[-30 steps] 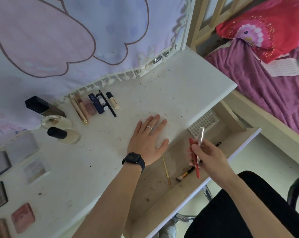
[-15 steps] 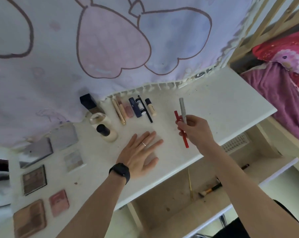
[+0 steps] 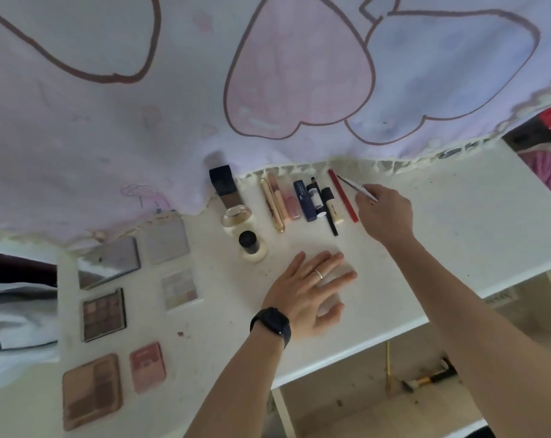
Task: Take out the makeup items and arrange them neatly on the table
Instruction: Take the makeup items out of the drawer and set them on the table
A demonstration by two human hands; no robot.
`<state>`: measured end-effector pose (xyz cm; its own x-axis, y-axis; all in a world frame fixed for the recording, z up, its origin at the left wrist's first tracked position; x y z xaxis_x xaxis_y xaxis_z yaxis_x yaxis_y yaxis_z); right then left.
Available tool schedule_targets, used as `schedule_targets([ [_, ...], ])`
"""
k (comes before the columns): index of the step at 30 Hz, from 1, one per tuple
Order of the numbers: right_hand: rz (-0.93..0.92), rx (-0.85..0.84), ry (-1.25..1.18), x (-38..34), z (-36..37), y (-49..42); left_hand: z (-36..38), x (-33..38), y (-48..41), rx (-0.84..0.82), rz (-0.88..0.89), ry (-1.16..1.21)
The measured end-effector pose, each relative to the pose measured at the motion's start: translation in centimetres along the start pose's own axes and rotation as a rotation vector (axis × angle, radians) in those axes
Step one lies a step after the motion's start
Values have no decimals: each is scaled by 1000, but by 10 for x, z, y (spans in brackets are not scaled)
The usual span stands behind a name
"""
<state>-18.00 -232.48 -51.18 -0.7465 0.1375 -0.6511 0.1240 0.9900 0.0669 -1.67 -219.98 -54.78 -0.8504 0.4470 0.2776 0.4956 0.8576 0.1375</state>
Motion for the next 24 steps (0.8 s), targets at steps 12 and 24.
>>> schedule_targets([
  [12, -134, -132, -69, -27, 28, 12, 1, -1, -1, 10, -10, 9],
  [24, 44, 59, -410, 51, -34, 111, -2, 3, 1, 23, 3, -87],
])
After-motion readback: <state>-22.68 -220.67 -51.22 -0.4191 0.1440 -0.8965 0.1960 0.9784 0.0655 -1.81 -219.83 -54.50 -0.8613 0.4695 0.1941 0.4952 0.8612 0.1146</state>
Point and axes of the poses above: each hand's wrist, its own y-axis away from the middle knuckle, its own z-axis out of the palm, x = y × z, the point moved 8 cm from there along -y, towards the middle knuckle, and after that the axes turned 13 degrees about -z, right-handed, at the moved point
